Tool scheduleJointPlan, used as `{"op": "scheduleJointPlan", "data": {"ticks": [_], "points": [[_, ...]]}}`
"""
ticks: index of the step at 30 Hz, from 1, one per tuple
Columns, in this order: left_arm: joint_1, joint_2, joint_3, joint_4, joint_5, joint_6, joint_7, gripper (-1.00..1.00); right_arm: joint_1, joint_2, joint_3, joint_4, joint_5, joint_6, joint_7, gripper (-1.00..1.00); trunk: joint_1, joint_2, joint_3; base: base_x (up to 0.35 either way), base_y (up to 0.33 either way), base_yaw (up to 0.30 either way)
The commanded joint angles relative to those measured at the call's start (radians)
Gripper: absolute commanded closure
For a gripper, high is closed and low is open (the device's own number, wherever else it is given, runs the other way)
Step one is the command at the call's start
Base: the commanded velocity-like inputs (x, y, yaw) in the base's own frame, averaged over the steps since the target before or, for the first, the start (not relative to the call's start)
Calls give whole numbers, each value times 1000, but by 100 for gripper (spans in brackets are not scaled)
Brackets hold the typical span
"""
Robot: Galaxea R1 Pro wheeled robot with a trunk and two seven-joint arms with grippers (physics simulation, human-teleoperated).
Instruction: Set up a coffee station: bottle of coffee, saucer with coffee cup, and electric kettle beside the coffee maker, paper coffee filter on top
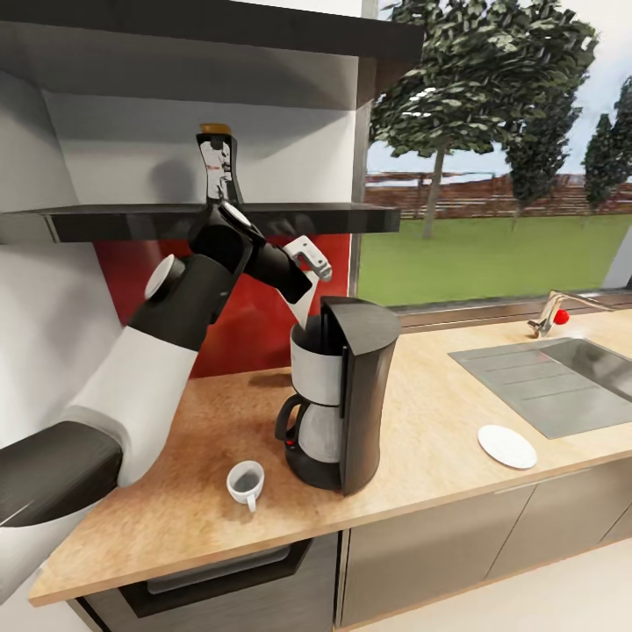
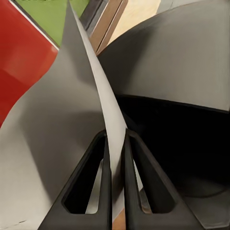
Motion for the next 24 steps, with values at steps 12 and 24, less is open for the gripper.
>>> {"op": "scheduleJointPlan", "data": {"ticks": [12,24], "points": [[22,-3,6,-1,-13,0,3,100,0,-1,-5,-2,6,0,-6,-100,1,-2,-2,0,0,-122],[71,0,3,-1,-21,-2,33,100,0,-1,-5,-1,6,0,-6,-100,1,-2,-2,0,0,-15]]}}
